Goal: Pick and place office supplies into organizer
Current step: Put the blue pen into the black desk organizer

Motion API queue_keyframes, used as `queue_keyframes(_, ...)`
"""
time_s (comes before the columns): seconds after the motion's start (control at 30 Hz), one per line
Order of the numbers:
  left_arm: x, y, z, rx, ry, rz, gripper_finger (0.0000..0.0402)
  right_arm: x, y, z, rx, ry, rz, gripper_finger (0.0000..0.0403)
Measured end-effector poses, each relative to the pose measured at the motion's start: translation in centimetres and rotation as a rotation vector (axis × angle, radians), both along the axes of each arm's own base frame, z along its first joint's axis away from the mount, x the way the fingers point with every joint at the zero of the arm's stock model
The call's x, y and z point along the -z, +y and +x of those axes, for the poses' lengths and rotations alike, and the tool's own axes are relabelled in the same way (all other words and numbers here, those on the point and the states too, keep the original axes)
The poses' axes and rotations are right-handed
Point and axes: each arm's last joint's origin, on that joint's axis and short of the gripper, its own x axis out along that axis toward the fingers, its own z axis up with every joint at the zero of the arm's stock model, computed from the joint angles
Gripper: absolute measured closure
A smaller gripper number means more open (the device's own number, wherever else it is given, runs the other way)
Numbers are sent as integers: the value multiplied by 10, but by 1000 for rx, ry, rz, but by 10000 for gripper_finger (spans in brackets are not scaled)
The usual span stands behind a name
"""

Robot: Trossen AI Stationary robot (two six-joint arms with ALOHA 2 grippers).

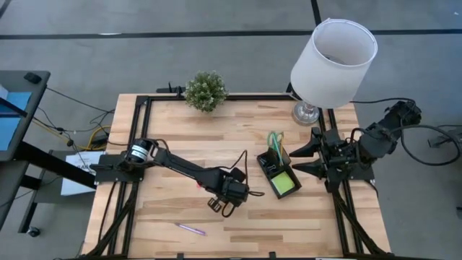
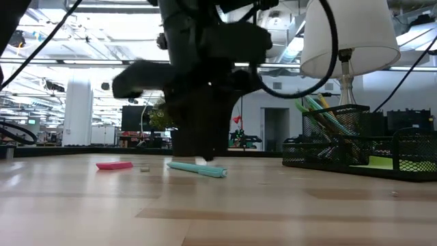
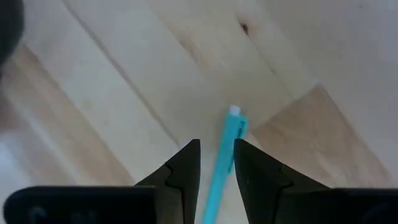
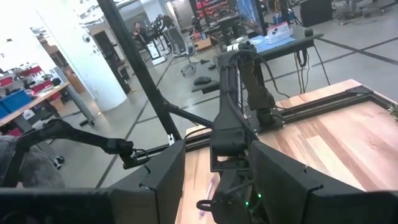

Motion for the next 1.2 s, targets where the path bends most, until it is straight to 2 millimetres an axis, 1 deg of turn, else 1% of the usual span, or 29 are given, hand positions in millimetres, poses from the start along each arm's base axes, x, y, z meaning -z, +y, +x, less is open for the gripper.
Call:
queue_keyframes(0.2,14,2,-4,7,9,-63,313,0,1,1,0,-1,1,228)
queue_keyframes(0.33,20,1,-10,8,28,-53,313,1,2,2,0,3,-2,228)
queue_keyframes(0.43,27,2,-12,7,5,-56,313,2,1,4,10,7,-5,228)
queue_keyframes(0.53,33,6,-12,-55,-28,-90,314,2,-1,6,23,8,-6,228)
queue_keyframes(0.6,36,10,-12,-98,-21,-133,325,2,-2,6,29,8,-5,228)
queue_keyframes(0.77,41,19,-14,-166,15,-229,382,2,-4,8,45,8,-5,228)
queue_keyframes(0.8,41,20,-13,-190,17,-247,386,2,-5,8,47,8,-5,228)
queue_keyframes(0.9,38,24,-7,-272,1,-294,382,2,-6,9,54,8,-5,228)
queue_keyframes(1.03,18,30,14,-347,-80,-318,384,2,-7,9,59,8,-5,228)
queue_keyframes(1.1,3,37,26,-379,-140,-312,394,1,-6,9,58,3,-2,228)
queue_keyframes(1.2,-33,49,47,-424,-289,-294,400,-2,-5,9,50,-28,21,228)
